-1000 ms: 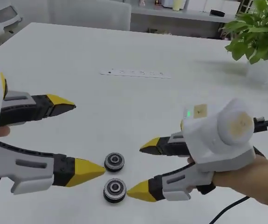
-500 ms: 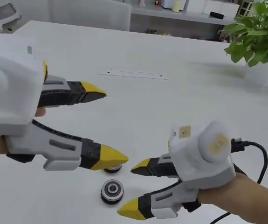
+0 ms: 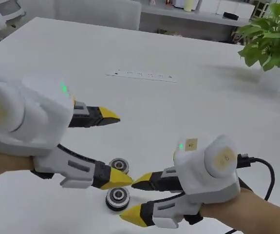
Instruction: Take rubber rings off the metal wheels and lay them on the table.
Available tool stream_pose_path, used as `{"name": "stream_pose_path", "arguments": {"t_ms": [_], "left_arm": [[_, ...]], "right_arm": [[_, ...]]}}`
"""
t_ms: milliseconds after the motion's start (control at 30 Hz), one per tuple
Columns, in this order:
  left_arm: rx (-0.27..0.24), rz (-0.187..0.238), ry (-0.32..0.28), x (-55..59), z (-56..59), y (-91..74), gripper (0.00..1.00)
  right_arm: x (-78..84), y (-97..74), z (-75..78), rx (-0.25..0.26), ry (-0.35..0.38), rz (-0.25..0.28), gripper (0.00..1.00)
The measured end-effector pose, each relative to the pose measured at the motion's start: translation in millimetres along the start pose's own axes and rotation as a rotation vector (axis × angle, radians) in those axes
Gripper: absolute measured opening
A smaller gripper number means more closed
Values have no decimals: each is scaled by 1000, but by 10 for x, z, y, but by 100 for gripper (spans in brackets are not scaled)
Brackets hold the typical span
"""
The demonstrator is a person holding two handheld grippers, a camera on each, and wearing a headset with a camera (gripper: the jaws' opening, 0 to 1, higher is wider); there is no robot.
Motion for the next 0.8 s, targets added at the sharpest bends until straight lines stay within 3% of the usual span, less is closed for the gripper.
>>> {"name": "stream_pose_path", "arguments": {"t_ms": [133,233,300,433,700,800], "left_arm": [[9,12,-11,98,9,63,46],[17,17,-55,183,35,114,43],[20,6,-87,264,64,160,42],[38,-50,-65,395,109,221,41],[63,-75,-92,546,130,278,28],[65,-64,-119,568,111,276,23]], "right_arm": [[24,-8,25,15,10,-22,36],[31,-15,39,20,15,-22,33],[30,-18,52,28,22,-17,33],[38,-21,70,36,30,-14,32],[54,-23,83,40,18,-31,30],[56,-21,86,37,23,-29,29]]}}
Point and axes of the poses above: the centre of the closed fingertips' face, and the gripper's own axes: y roughly forward along the fingers, z roughly to its right, x roughly out of its underside, the point moved 10 cm from there along -y, roughly backward along the fingers, and after that the axes turned 9 degrees about -y, right-handed, at the moved point
